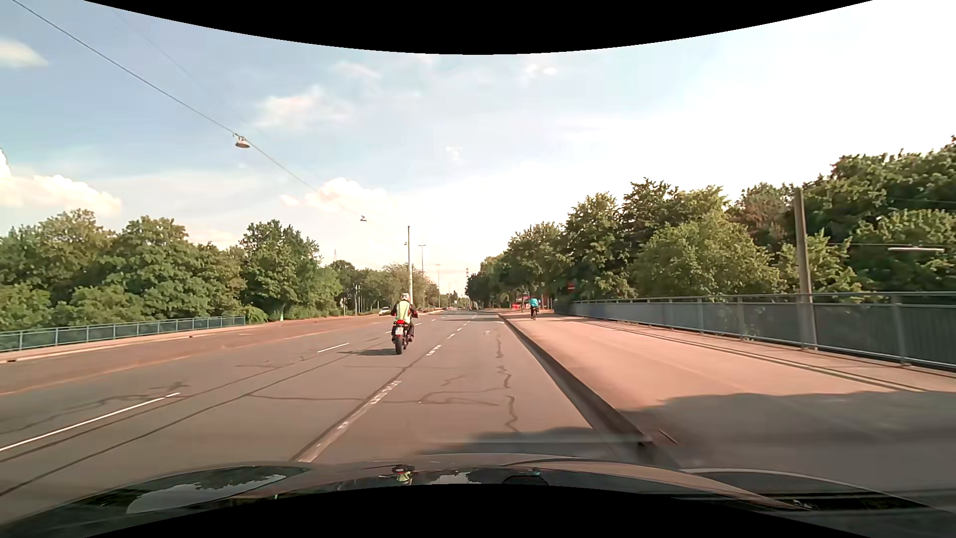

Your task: Follow the waypoints while adhering to traffic rules and regulations

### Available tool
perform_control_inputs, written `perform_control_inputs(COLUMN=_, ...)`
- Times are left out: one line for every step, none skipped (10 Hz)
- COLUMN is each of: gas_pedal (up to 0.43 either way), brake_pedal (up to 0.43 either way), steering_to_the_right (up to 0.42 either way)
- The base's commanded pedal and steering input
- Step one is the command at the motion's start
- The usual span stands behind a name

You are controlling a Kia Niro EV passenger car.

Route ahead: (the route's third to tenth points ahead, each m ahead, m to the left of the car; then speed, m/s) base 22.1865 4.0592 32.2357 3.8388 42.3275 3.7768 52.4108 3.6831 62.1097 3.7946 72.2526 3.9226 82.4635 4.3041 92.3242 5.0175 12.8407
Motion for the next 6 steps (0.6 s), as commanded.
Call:
perform_control_inputs(gas_pedal=0.169, brake_pedal=0.0, steering_to_the_right=-0.003)
perform_control_inputs(gas_pedal=0.169, brake_pedal=0.0, steering_to_the_right=-0.003)
perform_control_inputs(gas_pedal=0.169, brake_pedal=0.0, steering_to_the_right=-0.006)
perform_control_inputs(gas_pedal=0.169, brake_pedal=0.0, steering_to_the_right=-0.01)
perform_control_inputs(gas_pedal=0.169, brake_pedal=0.0, steering_to_the_right=-0.014)
perform_control_inputs(gas_pedal=0.169, brake_pedal=0.0, steering_to_the_right=-0.022)
